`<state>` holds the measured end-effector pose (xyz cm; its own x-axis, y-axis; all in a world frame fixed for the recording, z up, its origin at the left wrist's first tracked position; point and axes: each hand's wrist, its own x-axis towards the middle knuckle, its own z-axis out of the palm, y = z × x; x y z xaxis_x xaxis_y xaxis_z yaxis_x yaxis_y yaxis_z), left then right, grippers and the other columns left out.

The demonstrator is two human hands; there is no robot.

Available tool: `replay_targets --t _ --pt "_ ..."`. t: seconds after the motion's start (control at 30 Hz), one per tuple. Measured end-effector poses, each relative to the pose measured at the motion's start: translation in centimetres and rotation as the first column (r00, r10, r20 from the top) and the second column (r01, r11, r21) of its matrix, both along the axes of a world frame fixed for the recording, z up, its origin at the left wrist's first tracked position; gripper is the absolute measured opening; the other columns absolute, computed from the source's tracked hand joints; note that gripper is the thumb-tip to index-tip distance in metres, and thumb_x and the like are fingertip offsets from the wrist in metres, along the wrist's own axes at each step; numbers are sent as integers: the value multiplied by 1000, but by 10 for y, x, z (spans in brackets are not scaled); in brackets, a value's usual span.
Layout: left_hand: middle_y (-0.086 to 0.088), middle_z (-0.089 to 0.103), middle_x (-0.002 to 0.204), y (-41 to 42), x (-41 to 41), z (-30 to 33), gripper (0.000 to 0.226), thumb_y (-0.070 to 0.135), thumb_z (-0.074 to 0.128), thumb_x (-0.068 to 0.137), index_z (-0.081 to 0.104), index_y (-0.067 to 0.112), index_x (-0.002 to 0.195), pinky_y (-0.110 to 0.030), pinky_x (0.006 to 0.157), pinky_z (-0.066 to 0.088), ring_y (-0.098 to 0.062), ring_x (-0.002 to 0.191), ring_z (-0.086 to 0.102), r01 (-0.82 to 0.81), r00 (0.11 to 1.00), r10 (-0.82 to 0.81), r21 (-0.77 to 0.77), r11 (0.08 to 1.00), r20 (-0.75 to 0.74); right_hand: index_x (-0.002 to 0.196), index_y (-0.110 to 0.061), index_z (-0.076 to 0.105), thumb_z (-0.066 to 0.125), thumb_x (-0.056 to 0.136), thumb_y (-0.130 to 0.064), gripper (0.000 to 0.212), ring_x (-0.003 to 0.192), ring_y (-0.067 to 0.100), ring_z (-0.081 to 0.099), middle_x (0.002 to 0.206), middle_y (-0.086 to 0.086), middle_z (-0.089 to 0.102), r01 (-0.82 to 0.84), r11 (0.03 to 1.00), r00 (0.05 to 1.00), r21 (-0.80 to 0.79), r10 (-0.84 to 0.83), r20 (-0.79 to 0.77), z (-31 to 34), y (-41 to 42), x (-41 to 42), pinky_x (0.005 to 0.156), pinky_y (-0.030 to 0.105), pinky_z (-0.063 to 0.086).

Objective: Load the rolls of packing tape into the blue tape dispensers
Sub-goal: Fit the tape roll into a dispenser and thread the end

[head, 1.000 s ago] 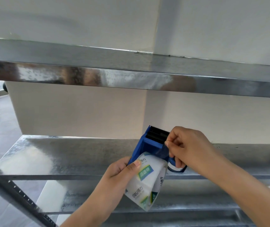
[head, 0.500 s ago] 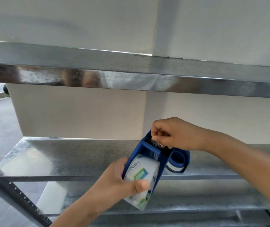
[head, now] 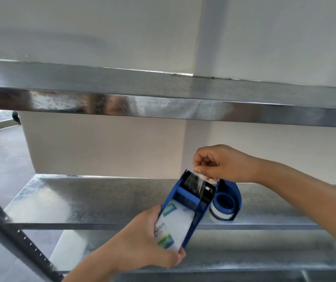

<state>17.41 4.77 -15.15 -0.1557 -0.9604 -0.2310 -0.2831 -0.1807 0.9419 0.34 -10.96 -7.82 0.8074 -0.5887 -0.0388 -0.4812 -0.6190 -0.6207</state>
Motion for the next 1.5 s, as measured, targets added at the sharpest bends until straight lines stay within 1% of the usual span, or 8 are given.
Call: replay_targets --t 0.5,0.6,0.7,0.93,1.03,1.23,1.37,1.5 --pt "11 73 102 10 4 -4 57 23 85 60 62 36 111 -24 84 52 -4 94 68 3 999 -6 -70 998 -44 75 -25 55 59 88 -12 19 51 0 52 59 -9 57 67 989 998 -135 -63 30 35 -17 -21 54 14 47" --pt "25 68 109 17 2 -10 61 34 78 52 59 40 110 -19 95 47 7 105 61 -70 997 68 -103 992 -21 75 -20 59 61 87 -12 14 49 2 52 57 -7 59 98 994 994 -38 -96 44 29 -26 -28 52 14 46" --pt "48 58 101 22 -1 -11 63 40 74 42 54 45 102 3 76 42 23 98 54 -135 991 133 -163 977 -25 75 -12 61 61 86 -7 12 47 7 52 54 -5 60 130 979 980 159 -152 133 10 -31 -30 52 16 47" --pt "34 70 89 25 2 -4 64 24 80 34 61 36 94 -3 77 48 17 88 63 -187 973 152 -212 959 -172 75 -12 62 65 83 -13 9 50 6 52 57 -5 61 47 781 888 623 -319 333 -48 -15 -18 53 17 47" --pt "1 76 102 23 1 0 63 17 85 41 70 23 102 -28 92 52 -10 101 69 -166 943 79 -253 953 -323 82 -15 65 65 73 -12 9 64 10 62 73 -2 67 -46 688 785 724 -424 452 -69 6 -2 61 21 53" --pt "-10 64 48 14 1 -1 59 31 97 25 73 6 72 -19 43 50 -16 42 62 -251 737 94 -141 958 -670 89 -15 70 60 79 -22 16 66 25 58 74 7 66 -103 582 663 807 -565 492 -97 48 21 62 33 48" --pt "-11 52 40 11 -5 3 67 27 95 4 65 4 59 -20 34 44 -19 31 51 -354 627 292 69 933 -722 91 -10 67 61 81 -28 21 70 25 58 77 8 65 -54 586 597 808 -630 497 -102 52 23 65 33 52" --pt "-6 54 42 5 -7 5 59 34 94 3 68 10 51 -23 35 46 -15 34 52 -381 597 345 123 916 -724 103 -11 68 39 89 -49 50 92 27 63 96 8 69 -100 617 624 781 -572 532 -102 55 17 83 36 52"
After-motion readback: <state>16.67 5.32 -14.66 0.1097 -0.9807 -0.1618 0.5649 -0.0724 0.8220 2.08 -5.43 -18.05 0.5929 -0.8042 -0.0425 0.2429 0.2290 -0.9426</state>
